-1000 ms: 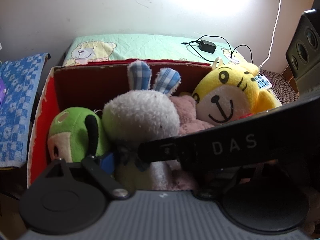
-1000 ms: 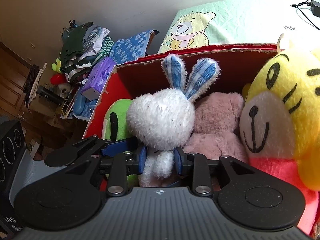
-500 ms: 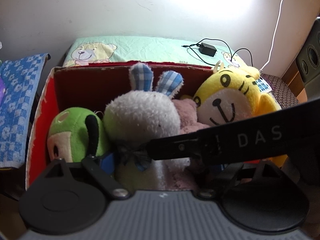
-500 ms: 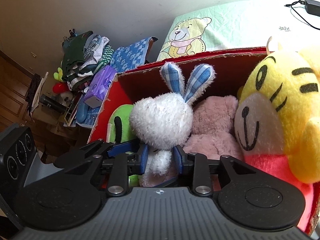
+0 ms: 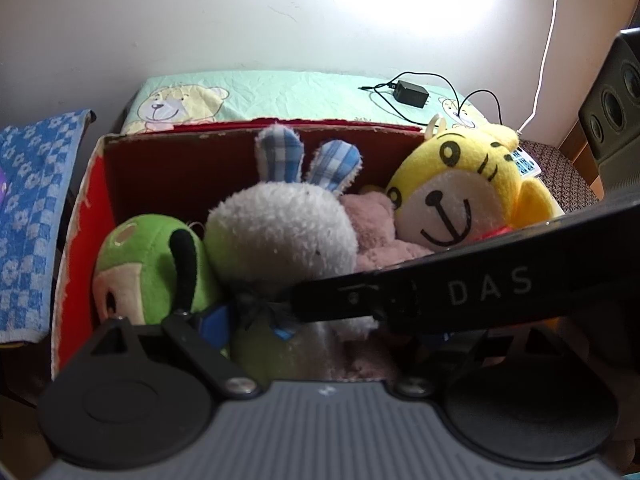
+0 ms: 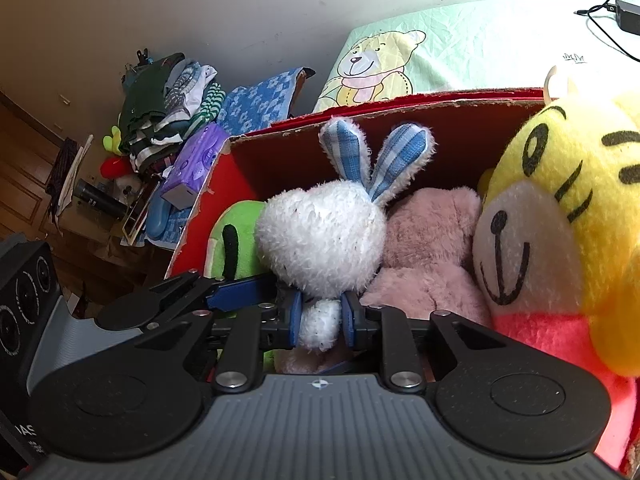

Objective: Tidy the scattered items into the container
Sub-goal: 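Open the right gripper to release the bunny inside the box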

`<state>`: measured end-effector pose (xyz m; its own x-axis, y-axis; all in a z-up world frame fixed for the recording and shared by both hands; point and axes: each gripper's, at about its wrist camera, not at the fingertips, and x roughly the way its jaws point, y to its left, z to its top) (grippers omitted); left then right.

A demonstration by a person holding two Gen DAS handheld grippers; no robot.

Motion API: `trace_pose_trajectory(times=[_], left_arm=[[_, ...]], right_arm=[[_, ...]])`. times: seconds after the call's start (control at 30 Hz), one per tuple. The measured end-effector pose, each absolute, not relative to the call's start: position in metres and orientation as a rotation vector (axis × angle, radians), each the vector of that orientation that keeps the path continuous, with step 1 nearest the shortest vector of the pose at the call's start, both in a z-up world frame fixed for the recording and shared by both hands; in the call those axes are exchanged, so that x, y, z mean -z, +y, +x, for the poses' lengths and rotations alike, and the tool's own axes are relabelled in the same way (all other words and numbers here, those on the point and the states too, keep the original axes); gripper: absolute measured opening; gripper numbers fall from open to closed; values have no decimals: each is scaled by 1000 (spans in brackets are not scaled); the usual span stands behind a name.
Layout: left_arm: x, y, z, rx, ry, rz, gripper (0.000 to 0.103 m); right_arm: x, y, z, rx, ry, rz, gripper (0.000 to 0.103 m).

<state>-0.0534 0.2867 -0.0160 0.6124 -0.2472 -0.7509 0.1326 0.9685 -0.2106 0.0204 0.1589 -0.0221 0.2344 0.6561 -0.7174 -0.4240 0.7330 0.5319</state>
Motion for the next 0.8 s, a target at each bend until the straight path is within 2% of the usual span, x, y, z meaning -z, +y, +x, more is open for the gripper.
trace_pose_trajectory(times=[0.8], left_arm=[[20, 282, -58, 224, 872, -104, 90]], right_arm=[[24, 155, 13, -742, 1069, 238, 22]])
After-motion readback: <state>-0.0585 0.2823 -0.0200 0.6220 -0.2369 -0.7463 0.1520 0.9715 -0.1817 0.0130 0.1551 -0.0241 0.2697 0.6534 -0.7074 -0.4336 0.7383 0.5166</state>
